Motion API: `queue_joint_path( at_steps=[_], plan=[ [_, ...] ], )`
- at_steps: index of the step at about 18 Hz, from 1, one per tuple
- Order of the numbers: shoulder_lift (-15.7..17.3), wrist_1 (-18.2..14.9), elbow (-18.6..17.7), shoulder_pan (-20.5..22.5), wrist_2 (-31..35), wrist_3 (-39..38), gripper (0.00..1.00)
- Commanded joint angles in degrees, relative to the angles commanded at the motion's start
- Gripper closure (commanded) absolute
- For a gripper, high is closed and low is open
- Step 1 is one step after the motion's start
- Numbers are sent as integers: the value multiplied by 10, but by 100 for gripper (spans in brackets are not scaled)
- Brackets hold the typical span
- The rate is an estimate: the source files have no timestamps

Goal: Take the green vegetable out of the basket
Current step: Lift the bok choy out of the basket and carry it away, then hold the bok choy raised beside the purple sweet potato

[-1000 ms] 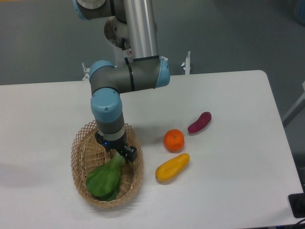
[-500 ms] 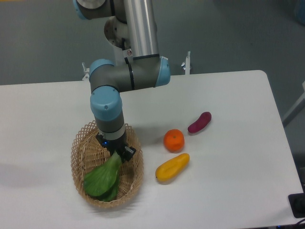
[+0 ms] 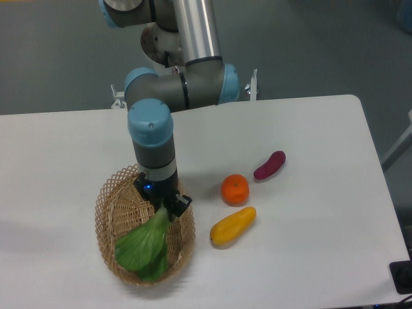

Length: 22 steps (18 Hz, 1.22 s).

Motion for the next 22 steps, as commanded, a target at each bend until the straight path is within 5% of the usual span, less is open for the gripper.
queue_joint_path(
  at_steps=[11, 15, 18, 22],
  plan=[
    [35, -12, 8, 127, -33, 139, 57],
    [35, -46, 28, 225, -56, 264, 57],
    [35, -78, 47, 251, -56, 303, 57],
    [34, -83, 52, 263, -57, 311, 57]
  ],
)
